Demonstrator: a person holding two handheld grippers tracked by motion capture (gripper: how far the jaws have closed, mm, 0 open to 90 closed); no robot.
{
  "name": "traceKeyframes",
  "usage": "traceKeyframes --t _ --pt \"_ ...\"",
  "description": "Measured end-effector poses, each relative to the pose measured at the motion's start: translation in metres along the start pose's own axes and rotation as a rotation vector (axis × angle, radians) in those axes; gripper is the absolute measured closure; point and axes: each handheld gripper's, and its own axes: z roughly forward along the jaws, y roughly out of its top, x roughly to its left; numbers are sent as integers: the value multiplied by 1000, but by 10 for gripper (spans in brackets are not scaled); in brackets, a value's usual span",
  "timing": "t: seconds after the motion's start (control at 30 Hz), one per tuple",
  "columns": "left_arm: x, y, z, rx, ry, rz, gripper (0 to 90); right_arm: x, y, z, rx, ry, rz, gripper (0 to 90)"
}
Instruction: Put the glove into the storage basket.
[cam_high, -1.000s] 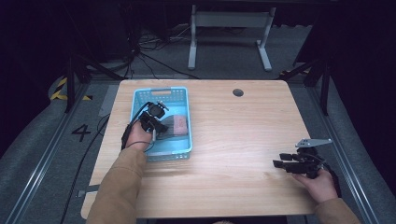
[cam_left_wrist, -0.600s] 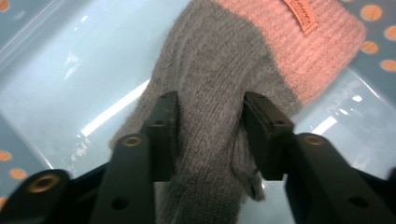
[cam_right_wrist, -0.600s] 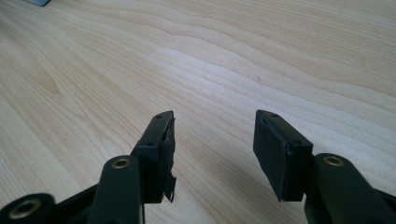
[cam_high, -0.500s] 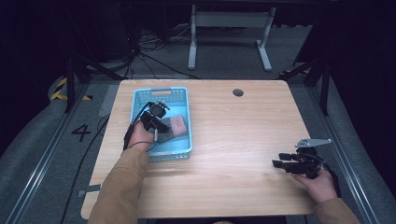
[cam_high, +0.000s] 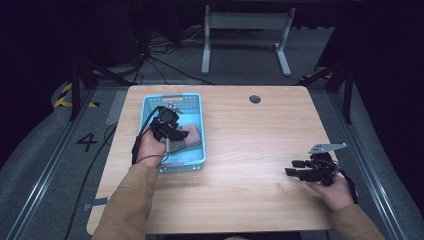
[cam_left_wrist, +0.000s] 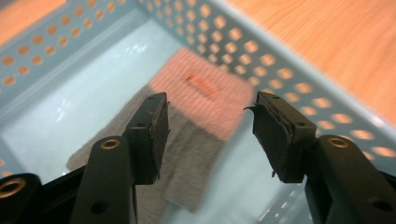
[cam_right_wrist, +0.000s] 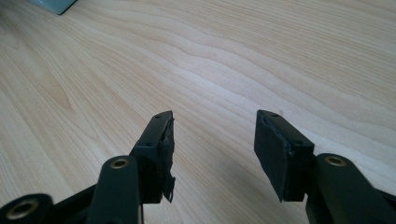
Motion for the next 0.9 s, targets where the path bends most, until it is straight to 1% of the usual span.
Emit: traceKeyframes --t 0.1,0.17,0.2,0.23,0.27,0.3,0.33,0.37,0.4,0.43,0.47,0.5,0.53,0.7,0.77,0.9 --pt "-11 0 -14 -28 -23 22 460 0 3 3 1 11 -2 479" --pt "-18 0 -24 -50 -39 29 457 1 8 7 5 19 -13 479" --pt "-21 -1 -28 -61 -54 31 457 1 8 7 5 19 -13 479" --pt "-28 -3 -35 -75 -71 37 456 2 11 10 10 25 -15 478" --pt "-28 -3 -35 -75 -71 37 454 2 11 10 10 25 -15 478" --pt "-36 -5 -42 -82 -83 60 452 2 13 13 14 31 -19 478" --pt "-36 -5 -42 -82 -83 60 449 2 13 14 15 32 -22 477" --pt "-43 -8 -48 -81 -107 84 445 2 13 15 20 34 -24 477" --pt "-47 -10 -51 -82 -119 97 442 2 14 15 22 34 -24 477" --pt "-51 -12 -53 -85 -124 106 443 2 14 16 23 35 -25 477" --pt "-51 -12 -53 -85 -124 106 442 2 14 16 21 37 -25 476" --pt "-58 -17 -57 -92 -140 122 443 2 15 16 19 39 -24 476" --pt "-62 -19 -58 -98 -150 132 443 2 15 16 18 39 -24 476" --pt "-78 -32 -64 -117 -190 156 446 2 14 16 22 40 -25 476" --pt "-81 -35 -65 -125 -192 161 449 2 14 16 22 40 -26 476" --pt "-87 -45 -64 -132 -229 166 447 3 13 17 28 41 -26 476"
